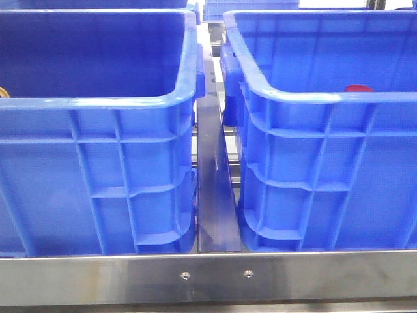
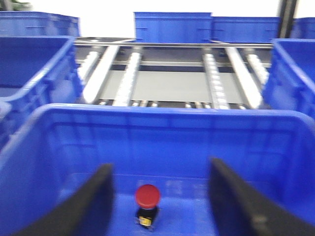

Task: Pick red and yellow buttons and place in box
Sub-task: 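Move the left gripper down toward a yellow-capped button, then close the left gripper on the yellow button body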

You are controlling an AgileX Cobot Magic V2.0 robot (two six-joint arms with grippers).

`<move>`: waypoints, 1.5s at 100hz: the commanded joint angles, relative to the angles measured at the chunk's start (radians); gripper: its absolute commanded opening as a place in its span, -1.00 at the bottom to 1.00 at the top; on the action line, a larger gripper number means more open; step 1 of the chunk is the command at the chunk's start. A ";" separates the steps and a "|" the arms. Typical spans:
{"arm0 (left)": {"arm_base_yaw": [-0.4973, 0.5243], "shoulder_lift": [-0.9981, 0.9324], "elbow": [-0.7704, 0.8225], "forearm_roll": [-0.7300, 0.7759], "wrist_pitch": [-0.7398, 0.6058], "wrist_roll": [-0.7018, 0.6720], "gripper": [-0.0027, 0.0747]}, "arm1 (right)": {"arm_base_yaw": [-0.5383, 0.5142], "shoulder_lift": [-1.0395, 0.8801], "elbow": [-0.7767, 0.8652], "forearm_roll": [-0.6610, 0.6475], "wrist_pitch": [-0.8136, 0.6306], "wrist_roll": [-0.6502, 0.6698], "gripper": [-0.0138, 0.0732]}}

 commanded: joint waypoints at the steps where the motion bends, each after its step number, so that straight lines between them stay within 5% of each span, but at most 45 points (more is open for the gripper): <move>1: 0.001 -0.002 -0.029 -0.003 -0.071 -0.004 -0.98 | -0.004 -0.008 -0.027 0.075 0.064 -0.011 -0.24; 18: 0.001 -0.002 -0.029 -0.005 -0.071 -0.004 -0.98 | -0.004 -0.008 -0.027 0.075 0.069 -0.011 -0.84; 32: 0.001 -0.002 -0.029 -0.005 -0.071 -0.002 -0.85 | -0.004 -0.008 -0.027 0.075 0.069 -0.011 -0.84; 56: 0.001 0.015 -0.029 -0.005 -0.078 -0.002 0.29 | -0.004 -0.008 -0.027 0.075 0.069 -0.011 -0.84; 65: 0.001 0.047 -0.037 -0.005 -0.078 -0.002 0.50 | -0.004 -0.008 -0.027 0.075 0.069 -0.011 -0.84; 150: 0.001 0.862 -0.522 0.086 0.075 0.003 0.49 | -0.004 -0.004 -0.027 0.075 0.070 -0.011 -0.84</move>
